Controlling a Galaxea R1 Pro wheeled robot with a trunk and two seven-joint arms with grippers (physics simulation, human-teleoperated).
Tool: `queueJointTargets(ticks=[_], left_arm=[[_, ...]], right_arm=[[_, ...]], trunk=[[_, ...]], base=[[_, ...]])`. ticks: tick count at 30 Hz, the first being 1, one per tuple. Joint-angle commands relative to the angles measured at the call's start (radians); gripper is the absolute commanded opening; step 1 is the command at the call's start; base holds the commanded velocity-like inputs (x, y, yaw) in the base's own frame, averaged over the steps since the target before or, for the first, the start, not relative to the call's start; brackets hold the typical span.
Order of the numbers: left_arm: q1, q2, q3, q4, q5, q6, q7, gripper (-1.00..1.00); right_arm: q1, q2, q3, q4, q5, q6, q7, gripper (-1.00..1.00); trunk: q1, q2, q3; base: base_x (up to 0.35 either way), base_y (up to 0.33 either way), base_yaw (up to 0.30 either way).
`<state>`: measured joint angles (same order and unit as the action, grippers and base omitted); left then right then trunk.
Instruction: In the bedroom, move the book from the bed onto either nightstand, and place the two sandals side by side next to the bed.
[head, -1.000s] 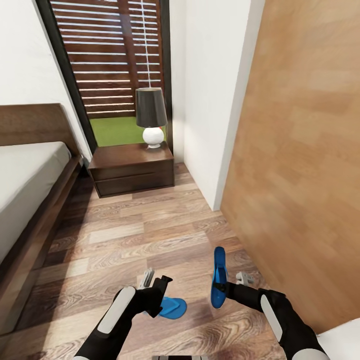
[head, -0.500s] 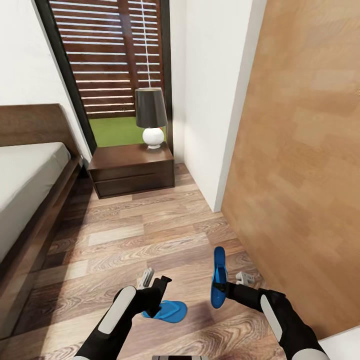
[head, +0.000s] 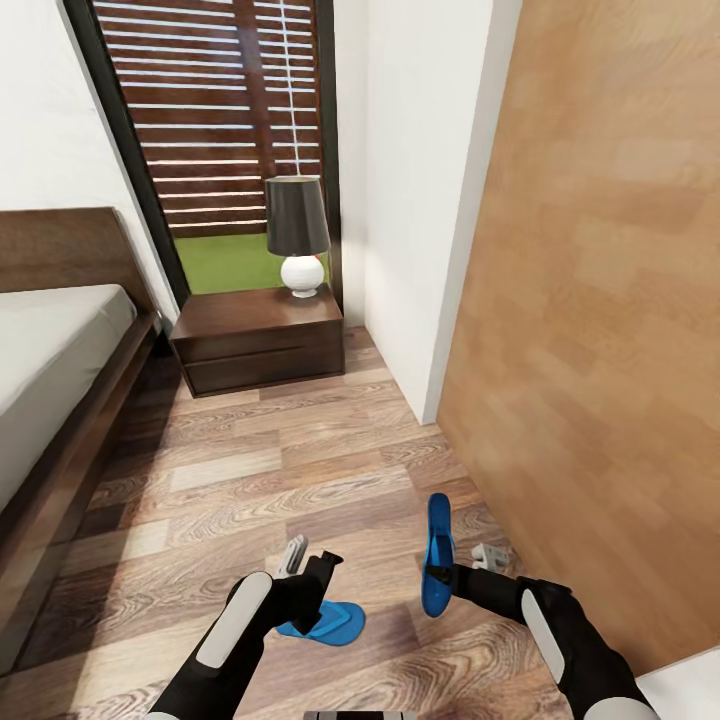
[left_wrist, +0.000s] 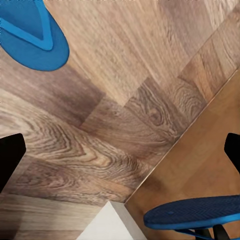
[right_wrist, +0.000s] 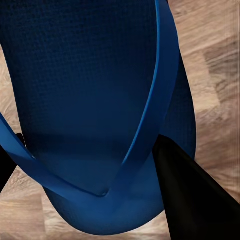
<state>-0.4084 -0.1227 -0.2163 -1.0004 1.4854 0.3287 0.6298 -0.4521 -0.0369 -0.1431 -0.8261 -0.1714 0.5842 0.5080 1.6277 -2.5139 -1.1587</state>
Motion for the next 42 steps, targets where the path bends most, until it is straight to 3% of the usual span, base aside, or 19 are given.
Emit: queueJointTargets(ticks=[1,32,42], left_arm=[[0.000,0.000,0.000,-0.001,0.005,0.000,0.007,1.00],[0.000,0.000,0.003,-0.015,0.004,-0.003,0.007,1.00],[0.000,0.001,-0.020,-0.047,0.006,0.004,-0.033,1.00]], right_arm=[[0.000,0.000,-0.003,-0.001,-0.006,0.008,0.001,-1.00],[0.000,-0.003,-0.006,-0.001,-0.007,0.009,0.002,-1.00],[0.000,-0.003,-0.006,-0.001,-0.007,0.009,0.002,-1.00]], trunk=[[0.000,0.000,-0.001],[0.000,0.000,-0.001],[0.000,0.000,-0.001]], base=[[0.000,0.000,0.000],[0.000,0.000,0.000],[0.000,0.000,0.000]])
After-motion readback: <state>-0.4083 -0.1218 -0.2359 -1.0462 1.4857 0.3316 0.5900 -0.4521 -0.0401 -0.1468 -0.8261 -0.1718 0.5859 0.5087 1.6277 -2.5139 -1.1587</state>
